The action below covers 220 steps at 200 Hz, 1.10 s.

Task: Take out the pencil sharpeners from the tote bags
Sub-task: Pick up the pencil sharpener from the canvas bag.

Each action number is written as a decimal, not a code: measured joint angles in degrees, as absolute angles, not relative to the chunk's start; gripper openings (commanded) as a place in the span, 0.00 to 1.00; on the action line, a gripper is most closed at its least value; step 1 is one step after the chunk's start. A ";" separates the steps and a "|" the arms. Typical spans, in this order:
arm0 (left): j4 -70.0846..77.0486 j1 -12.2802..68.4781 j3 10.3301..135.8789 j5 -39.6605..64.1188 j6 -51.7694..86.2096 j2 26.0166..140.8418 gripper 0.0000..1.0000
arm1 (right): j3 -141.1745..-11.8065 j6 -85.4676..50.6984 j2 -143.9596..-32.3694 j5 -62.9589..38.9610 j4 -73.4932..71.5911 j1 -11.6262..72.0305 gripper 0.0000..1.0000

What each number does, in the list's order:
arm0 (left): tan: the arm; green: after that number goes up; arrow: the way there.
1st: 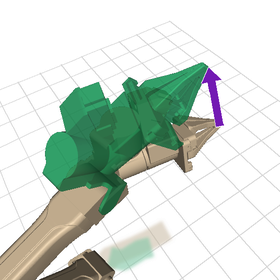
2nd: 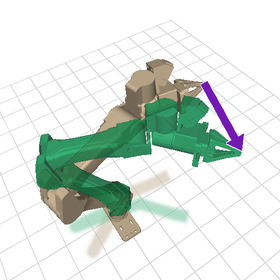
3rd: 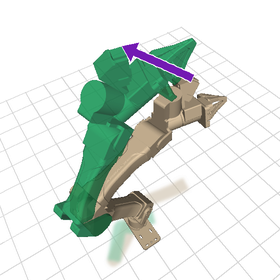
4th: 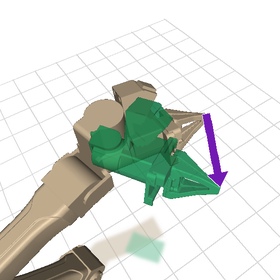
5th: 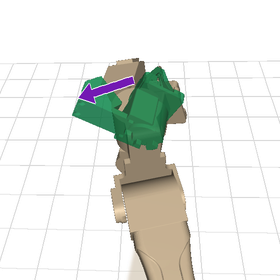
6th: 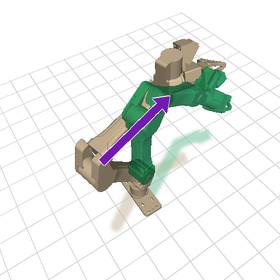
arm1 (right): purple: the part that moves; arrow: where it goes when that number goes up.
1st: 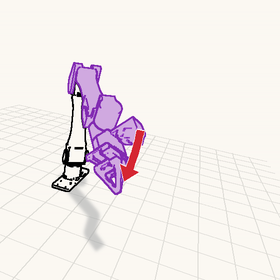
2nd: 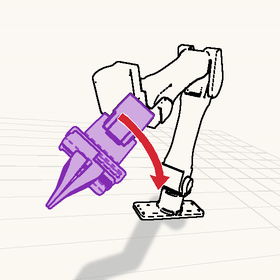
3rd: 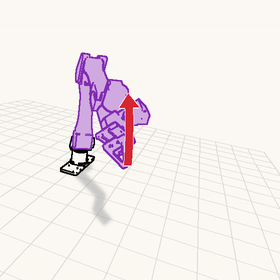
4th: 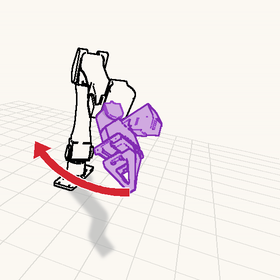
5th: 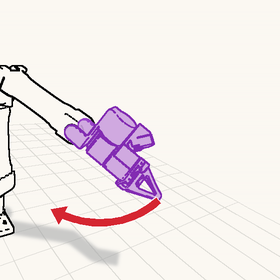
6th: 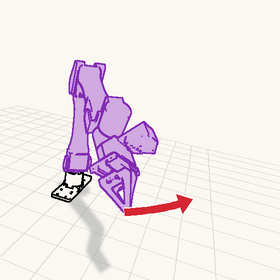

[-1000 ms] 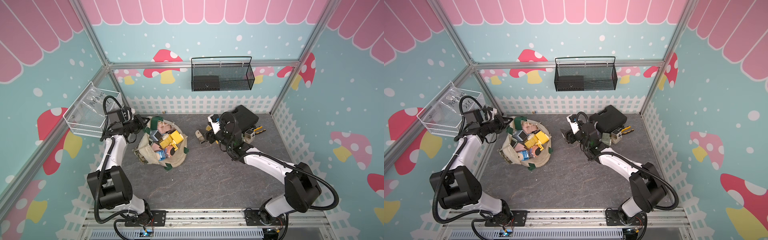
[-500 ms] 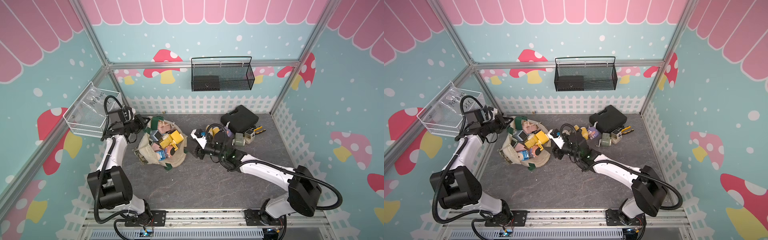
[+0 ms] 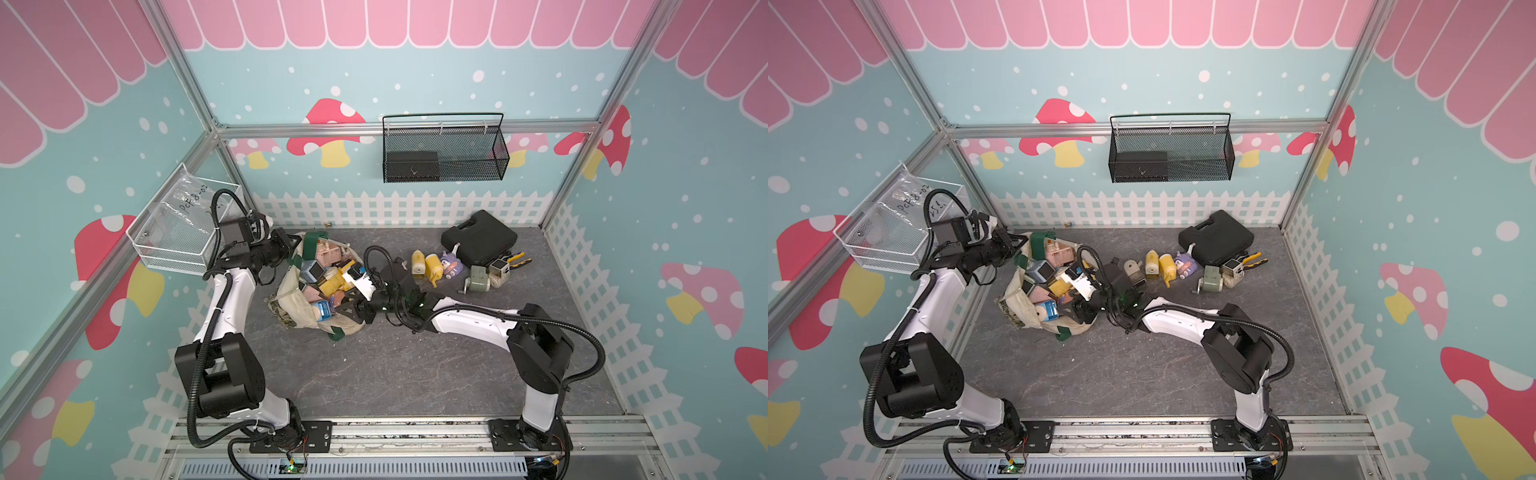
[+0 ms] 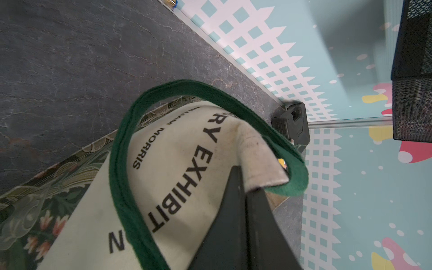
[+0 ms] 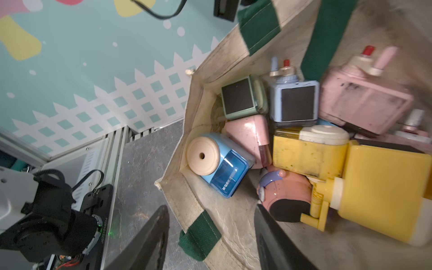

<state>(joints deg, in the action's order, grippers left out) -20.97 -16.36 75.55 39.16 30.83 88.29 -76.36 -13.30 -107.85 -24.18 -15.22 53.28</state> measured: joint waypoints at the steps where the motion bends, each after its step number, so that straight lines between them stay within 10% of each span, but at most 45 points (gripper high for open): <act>1: -20.95 -16.36 75.55 39.16 30.79 88.29 0.00 | -76.44 -13.08 -107.96 -24.16 -15.14 53.30 0.62; 100: -20.93 -16.36 75.55 39.20 30.17 88.29 0.00 | -93.56 23.90 -120.97 -22.26 0.51 53.63 0.80; 220: -20.75 -16.47 75.53 39.29 30.24 88.31 0.00 | -104.84 32.97 -130.34 -25.34 4.78 55.13 0.86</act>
<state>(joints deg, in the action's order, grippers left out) -20.75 -16.47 75.53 39.29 30.24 88.31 -104.84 32.97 -130.34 -25.34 4.78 55.13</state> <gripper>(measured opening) 0.044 0.855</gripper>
